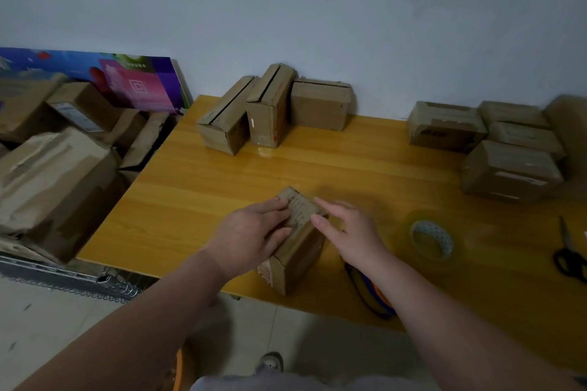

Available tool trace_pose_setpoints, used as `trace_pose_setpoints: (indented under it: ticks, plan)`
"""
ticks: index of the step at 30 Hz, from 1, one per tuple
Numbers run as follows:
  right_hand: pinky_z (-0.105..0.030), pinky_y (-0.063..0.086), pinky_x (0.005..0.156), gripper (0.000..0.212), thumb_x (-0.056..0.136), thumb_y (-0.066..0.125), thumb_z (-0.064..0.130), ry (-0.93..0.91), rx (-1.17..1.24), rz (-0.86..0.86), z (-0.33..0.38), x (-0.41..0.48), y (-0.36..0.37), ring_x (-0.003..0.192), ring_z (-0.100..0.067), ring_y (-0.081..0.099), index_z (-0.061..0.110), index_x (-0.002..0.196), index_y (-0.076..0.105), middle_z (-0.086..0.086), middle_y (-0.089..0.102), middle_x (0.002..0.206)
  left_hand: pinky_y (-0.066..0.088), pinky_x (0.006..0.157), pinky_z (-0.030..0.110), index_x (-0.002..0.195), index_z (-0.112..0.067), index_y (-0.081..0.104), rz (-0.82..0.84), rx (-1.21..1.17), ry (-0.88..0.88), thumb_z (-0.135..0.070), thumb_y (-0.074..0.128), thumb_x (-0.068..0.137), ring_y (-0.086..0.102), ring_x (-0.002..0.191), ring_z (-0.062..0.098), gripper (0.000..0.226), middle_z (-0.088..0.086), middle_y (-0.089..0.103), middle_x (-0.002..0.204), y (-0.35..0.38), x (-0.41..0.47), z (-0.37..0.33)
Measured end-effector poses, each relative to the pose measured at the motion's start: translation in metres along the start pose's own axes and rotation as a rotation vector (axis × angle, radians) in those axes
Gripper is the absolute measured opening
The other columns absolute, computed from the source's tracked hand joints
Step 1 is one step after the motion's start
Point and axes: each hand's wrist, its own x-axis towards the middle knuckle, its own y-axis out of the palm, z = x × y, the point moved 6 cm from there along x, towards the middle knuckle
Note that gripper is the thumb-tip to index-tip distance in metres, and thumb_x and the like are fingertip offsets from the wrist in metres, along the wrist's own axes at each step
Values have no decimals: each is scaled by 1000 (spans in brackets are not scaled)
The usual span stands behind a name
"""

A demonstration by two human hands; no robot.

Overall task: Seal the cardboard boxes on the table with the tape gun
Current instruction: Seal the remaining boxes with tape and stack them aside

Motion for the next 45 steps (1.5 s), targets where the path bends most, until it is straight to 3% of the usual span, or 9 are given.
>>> trace_pose_setpoints:
  ticks: [3, 6, 8, 12, 20, 25, 28, 34, 45]
  plan:
    - [-25, 25, 107, 44, 97, 46, 45, -62, -111, 32, 2, 1, 4, 136, -15, 35, 34, 140, 46, 9, 45, 144, 39, 94, 17, 120, -12, 66, -3, -19, -13, -48, 39, 93, 59, 116, 15, 52, 1, 61, 129, 3, -6, 1]
    - [-40, 29, 113, 46, 97, 39, 50, -96, -227, 69, -1, 2, 6, 139, -21, 29, 38, 142, 42, 13, 40, 148, 36, 87, 9, 117, -11, 67, -20, -47, -54, -47, 39, 92, 61, 103, 13, 51, -1, 60, 122, 4, -7, -1]
    - [-41, 35, 110, 49, 97, 38, 52, -164, -329, 91, 4, 1, 3, 138, -17, 28, 37, 144, 39, 14, 35, 151, 39, 83, 11, 115, -11, 67, -29, -47, -55, -46, 39, 92, 63, 97, 13, 51, -1, 60, 118, 5, -7, -2]
    - [-31, 29, 109, 60, 94, 41, 58, -233, -491, 195, 17, -1, 1, 138, -10, 18, 37, 148, 30, 18, 21, 156, 42, 80, 13, 116, -10, 67, -38, -81, -62, -46, 39, 92, 64, 94, 15, 52, 1, 58, 118, 6, -7, 1]
    - [-36, 26, 111, 85, 79, 61, 63, -325, -593, 340, 33, -6, 3, 142, -10, 3, 44, 150, 18, 22, -2, 158, 53, 80, 27, 118, -8, 64, -56, -152, -52, -47, 40, 92, 62, 97, 18, 53, 2, 54, 120, 6, -7, 3]
    - [-39, 21, 115, 119, 71, 72, 61, -200, -665, 347, 27, 18, 7, 146, -15, -5, 32, 152, -12, 18, -17, 158, 55, 82, 33, 112, -6, 65, -86, -177, -42, -45, 43, 90, 61, 104, 24, 50, 7, 54, 114, 7, -7, 5]
    - [-42, 17, 117, 121, 72, 75, 57, -200, -719, 398, 25, 26, 18, 147, -18, -8, 33, 151, -14, 16, -23, 157, 55, 84, 36, 106, -5, 63, -80, -205, -65, -48, 44, 88, 59, 111, 25, 50, 7, 52, 111, 9, -7, 9]
    - [-45, 10, 118, 116, 77, 72, 53, -267, -863, 383, 31, 30, 19, 148, -21, -8, 32, 151, -14, 10, -24, 158, 49, 87, 25, 100, -7, 62, -106, -229, -72, -49, 43, 87, 50, 123, 16, 48, 5, 50, 106, 12, -5, 14]
    - [-46, 19, 117, 117, 77, 76, 42, -278, -885, 386, 32, 30, 22, 148, -23, -5, 34, 150, -15, 13, -18, 159, 51, 84, 27, 98, -7, 61, -114, -209, -56, -48, 43, 87, 52, 121, 19, 47, 7, 49, 105, 12, -3, 14]
